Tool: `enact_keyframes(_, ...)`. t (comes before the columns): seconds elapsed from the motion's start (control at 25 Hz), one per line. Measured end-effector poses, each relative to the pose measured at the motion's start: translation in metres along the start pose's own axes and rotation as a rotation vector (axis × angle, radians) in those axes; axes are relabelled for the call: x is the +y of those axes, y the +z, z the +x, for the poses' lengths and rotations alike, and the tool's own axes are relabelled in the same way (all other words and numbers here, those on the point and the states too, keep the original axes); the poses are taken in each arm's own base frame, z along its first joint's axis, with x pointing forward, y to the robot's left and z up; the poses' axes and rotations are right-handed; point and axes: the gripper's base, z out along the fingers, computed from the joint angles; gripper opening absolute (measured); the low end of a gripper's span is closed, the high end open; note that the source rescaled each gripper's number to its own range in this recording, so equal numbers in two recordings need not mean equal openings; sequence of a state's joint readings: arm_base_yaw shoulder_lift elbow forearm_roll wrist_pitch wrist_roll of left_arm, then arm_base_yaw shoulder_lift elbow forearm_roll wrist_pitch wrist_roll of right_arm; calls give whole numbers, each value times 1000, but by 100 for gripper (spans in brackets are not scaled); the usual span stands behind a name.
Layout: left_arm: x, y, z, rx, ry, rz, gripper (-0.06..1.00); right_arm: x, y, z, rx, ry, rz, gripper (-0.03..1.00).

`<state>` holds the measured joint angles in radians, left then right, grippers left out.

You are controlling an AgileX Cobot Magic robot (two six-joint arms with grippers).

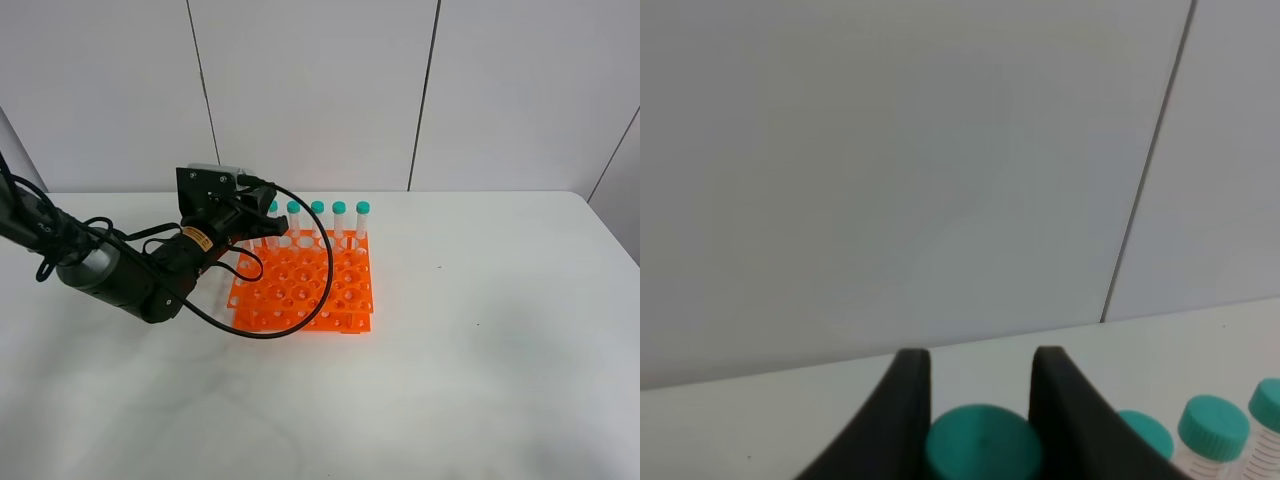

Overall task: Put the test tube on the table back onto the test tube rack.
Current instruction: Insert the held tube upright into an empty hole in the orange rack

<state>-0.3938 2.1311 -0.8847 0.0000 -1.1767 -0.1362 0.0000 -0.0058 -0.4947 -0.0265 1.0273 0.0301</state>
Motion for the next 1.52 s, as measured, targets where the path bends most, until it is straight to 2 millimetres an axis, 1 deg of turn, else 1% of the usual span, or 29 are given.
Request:
enact_keyframes(0.52, 0, 0, 1, 7, 12, -1, 0, 0, 0, 0, 0, 0, 0, 40)
enact_keyframes(0.76, 0, 0, 3, 33, 45, -4, 0, 0, 0, 0, 0, 0, 0, 40)
enact_keyframes(1.52, 0, 0, 4, 46, 51, 2, 0, 0, 0, 0, 0, 0, 0, 40)
